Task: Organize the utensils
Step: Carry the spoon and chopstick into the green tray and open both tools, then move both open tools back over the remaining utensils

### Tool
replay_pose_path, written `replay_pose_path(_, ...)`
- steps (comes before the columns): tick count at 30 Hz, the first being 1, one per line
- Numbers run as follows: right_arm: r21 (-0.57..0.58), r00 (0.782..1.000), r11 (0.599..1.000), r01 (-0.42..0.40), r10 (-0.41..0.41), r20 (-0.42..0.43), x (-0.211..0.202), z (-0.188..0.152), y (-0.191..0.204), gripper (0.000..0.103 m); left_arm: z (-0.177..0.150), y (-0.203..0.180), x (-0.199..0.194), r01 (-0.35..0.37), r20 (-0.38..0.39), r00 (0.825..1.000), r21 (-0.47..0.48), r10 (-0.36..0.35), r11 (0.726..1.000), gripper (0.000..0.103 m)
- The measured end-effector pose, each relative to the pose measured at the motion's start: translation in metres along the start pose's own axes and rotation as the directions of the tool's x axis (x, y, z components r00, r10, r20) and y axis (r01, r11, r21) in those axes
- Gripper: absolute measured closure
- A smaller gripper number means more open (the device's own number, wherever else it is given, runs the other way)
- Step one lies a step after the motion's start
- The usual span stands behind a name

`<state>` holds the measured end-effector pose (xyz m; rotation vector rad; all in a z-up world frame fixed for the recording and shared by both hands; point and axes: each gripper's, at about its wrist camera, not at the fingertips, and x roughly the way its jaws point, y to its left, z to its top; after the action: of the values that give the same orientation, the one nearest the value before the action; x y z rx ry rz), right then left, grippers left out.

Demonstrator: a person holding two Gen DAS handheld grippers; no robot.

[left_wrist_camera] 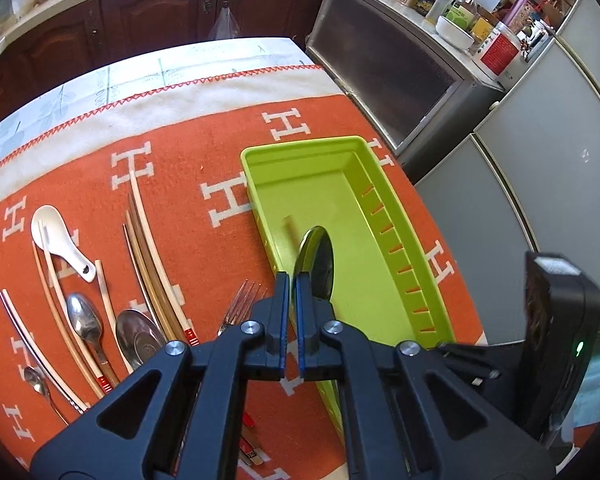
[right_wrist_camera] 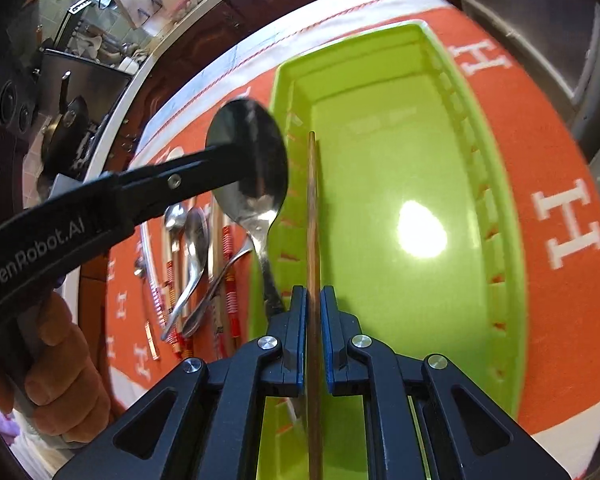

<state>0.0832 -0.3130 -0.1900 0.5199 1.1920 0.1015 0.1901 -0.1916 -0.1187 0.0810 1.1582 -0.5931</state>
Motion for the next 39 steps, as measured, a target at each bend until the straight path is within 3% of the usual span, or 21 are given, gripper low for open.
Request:
replay_pose_path(4,0.026,0.998,0.998,0.057,-0.058,0.025,-0.014,0.006,-0.012,0.094,-0.002,-0.007,-0.007,-0.004,0.011,1.0,0.024,0.004,1.0,0.102)
replay_pose_path(8,0.061,0.996,0.995,0.073,-0.076,0.055,-0.027,0.011,-0.018,0.077,-0.006,-0.011,-0.02,-0.019,0.019,1.0,0.038,0.019,0.999,0.102)
replay_pose_path(19,0.018,0.991,0.997,0.08,-0.081,0.11,-0.072,0.006,0.002,0.077,-0.046,0.002,-0.071,-0.051,0.038,0.998,0.048,0.049,0.998,0.101)
replay_pose_path(21,0.005,0.99,0.997,0.081,-0.081,0.115,-0.078,0.002,0.012,0.077,-0.059,0.01,-0.081,-0.059,0.037,0.998,0.044,0.057,0.997,0.096)
replay_pose_path(22,-0.001,0.99,0.997,0.081,-0.08,0.116,-0.081,-0.001,0.015,0.077,-0.067,0.016,-0.087,-0.062,0.035,0.998,0.038,0.06,0.997,0.093)
replay_pose_path(24,-0.016,0.99,0.997,0.077,-0.075,0.118,-0.086,-0.006,0.023,0.077,-0.081,0.026,-0.097,-0.073,0.038,0.997,0.032,0.071,0.997,0.073)
replay_pose_path(26,-0.029,0.989,0.996,0.08,-0.076,0.123,-0.092,-0.012,0.031,0.077,-0.096,0.039,-0.112,-0.092,0.054,0.994,0.02,0.091,0.996,0.063)
replay_pose_path(34,-0.091,0.992,0.993,0.068,-0.057,0.117,-0.098,-0.019,0.07,0.077,-0.134,0.106,-0.161,-0.161,0.084,0.982,-0.081,0.168,0.984,0.062)
replay_pose_path(39,-0.161,0.993,0.985,0.056,-0.038,0.109,-0.094,-0.012,0.108,0.077,-0.141,0.146,-0.18,-0.194,0.09,0.974,-0.15,0.209,0.969,0.062)
